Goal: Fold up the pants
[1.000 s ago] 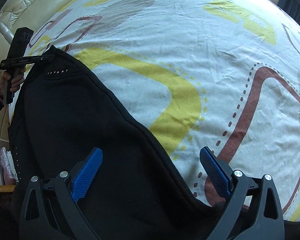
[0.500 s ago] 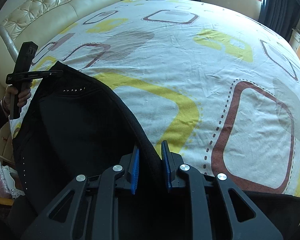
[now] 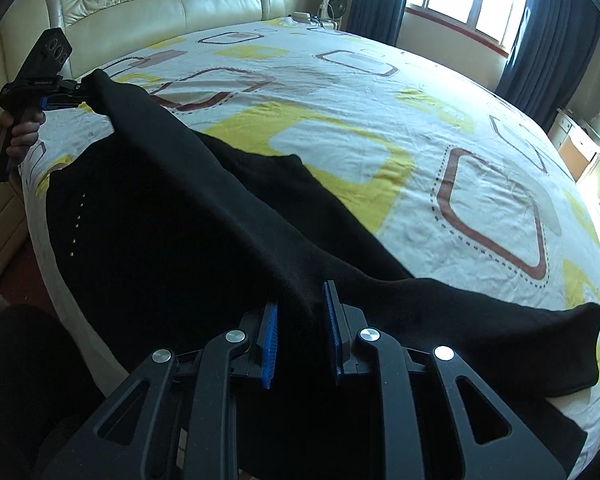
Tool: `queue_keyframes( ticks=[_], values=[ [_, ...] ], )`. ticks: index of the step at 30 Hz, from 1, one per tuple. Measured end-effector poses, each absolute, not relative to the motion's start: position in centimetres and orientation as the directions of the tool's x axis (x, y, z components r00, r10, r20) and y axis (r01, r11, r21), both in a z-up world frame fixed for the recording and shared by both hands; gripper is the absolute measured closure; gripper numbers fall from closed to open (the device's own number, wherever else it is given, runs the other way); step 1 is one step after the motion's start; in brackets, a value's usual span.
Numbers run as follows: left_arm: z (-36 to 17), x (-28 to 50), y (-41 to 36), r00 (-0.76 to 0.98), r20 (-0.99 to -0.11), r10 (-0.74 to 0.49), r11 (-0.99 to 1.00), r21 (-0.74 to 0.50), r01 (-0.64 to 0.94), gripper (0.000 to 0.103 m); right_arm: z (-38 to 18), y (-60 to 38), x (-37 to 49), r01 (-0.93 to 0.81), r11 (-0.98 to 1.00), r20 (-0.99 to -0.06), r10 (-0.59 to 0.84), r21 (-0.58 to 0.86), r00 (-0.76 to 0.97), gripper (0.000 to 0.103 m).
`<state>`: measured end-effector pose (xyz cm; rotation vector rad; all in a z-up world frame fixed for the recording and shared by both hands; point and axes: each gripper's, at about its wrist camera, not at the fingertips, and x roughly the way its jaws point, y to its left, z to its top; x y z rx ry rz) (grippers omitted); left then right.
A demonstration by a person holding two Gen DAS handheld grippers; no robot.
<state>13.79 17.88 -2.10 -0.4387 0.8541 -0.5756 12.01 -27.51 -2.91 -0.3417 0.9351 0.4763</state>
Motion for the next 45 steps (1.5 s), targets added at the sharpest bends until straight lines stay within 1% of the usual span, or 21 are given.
queue_keyframes(
  ticks=[2,3,4,5,6,11,14,15,16,18,21,25,29,33,36,38,39,40,41,43,45],
  values=[
    [-3.8,12.3,18.0,0.504,-0.613,-0.608,0.779,-0.582,0.232,0.077,-3.9,-28.0,11.4,-0.508,0.861,-0.843,0.261,-0.017,0.471,0.077],
    [-4.7,11.6,18.3,0.499,-0.626,-0.599,0.781,-0.595,0.192,0.068,-4.2,-28.2,11.2,-0.494,0.869,-0.850,0.278,0.024,0.448,0.067],
    [-5.6,10.9,18.6,0.498,-0.646,-0.579,0.788,-0.600,0.137,0.054,-4.3,-28.5,10.9,-0.476,0.876,-0.851,0.305,0.075,0.428,0.057],
    [-6.3,10.2,19.0,0.504,-0.658,-0.560,0.790,-0.606,0.087,0.047,-4.3,-28.9,10.6,-0.451,0.882,-0.849,0.340,0.138,0.404,0.034],
    [-6.9,9.5,19.6,0.510,-0.658,-0.553,0.783,-0.620,0.049,0.043,-4.1,-29.5,10.2,-0.418,0.885,-0.838,0.378,0.203,0.394,0.029],
    [-8.2,5.7,21.2,0.539,-0.656,-0.528,0.712,-0.688,-0.140,0.042,-4.1,-33.3,9.1,-0.219,0.846,-0.764,0.533,0.486,0.364,0.028],
    [-7.1,4.7,20.3,0.571,-0.645,-0.508,0.690,-0.702,-0.179,0.041,-5.6,-36.1,9.0,-0.034,0.761,-0.698,0.611,0.648,0.373,0.028],
    [-6.8,4.7,19.9,0.584,-0.639,-0.501,0.682,-0.707,-0.189,0.039,-6.3,-36.9,9.1,0.025,0.725,-0.677,0.630,0.688,0.380,0.028],
    [-6.6,4.7,19.5,0.594,-0.635,-0.494,0.675,-0.710,-0.199,0.031,-6.9,-37.5,9.3,0.070,0.687,-0.655,0.649,0.723,0.388,0.028],
    [-6.5,4.9,18.6,0.602,-0.660,-0.450,0.685,-0.687,-0.241,0.028,-8.1,-38.4,9.4,0.151,0.618,-0.618,0.673,0.772,0.406,0.028],
    [-6.9,5.4,18.1,0.600,-0.694,-0.397,0.680,-0.662,-0.316,0.028,-9.3,-38.8,9.3,0.219,0.541,-0.578,0.695,0.812,0.427,0.028],
    [-6.0,3.9,18.7,0.635,-0.691,-0.346,0.589,-0.687,-0.426,0.028,-9.1,-38.4,9.1,0.231,0.503,-0.551,0.707,0.833,0.444,0.028],
    [-5.0,3.0,17.8,0.645,-0.669,-0.369,0.556,-0.715,-0.423,0.028,-9.8,-38.4,9.2,0.246,0.483,-0.540,0.713,0.841,0.448,0.028],
    [-6.2,4.5,16.2,0.617,-0.690,-0.378,0.554,-0.703,-0.446,0.028,-9.7,-38.2,9.3,0.247,0.485,-0.543,0.708,0.839,0.451,0.028],
    [-6.9,5.8,15.8,0.621,-0.698,-0.357,0.542,-0.696,-0.471,0.028,-9.7,-38.6,9.2,0.238,0.491,-0.543,0.708,0.838,0.451,0.028],
    [-6.6,6.1,15.6,0.637,-0.691,-0.343,0.544,-0.699,-0.465,0.033,-9.5,-38.7,9.1,0.238,0.490,-0.542,0.708,0.839,0.453,0.028],
    [-6.4,6.3,15.4,0.640,-0.690,-0.338,0.552,-0.696,-0.458,0.046,-9.5,-38.7,9.1,0.237,0.490,-0.542,0.710,0.839,0.450,0.028],
    [-6.3,6.4,15.3,0.636,-0.697,-0.330,0.567,-0.685,-0.457,0.056,-9.5,-38.7,9.1,0.235,0.492,-0.542,0.711,0.838,0.447,0.028],
    [-6.2,6.6,15.1,0.626,-0.713,-0.316,0.586,-0.666,-0.463,0.061,-9.5,-38.8,9.1,0.234,0.492,-0.543,0.710,0.838,0.448,0.028],
    [-6.9,6.6,15.1,0.600,-0.744,-0.295,0.595,-0.634,-0.494,0.082,-9.6,-38.9,9.2,0.239,0.490,-0.543,0.708,0.838,0.451,0.028],
    [-8.0,6.5,15.1,0.565,-0.775,-0.285,0.589,-0.606,-0.534,0.089,-9.5,-38.9,9.3,0.243,0.487,-0.542,0.706,0.839,0.456,0.028]
  ],
)
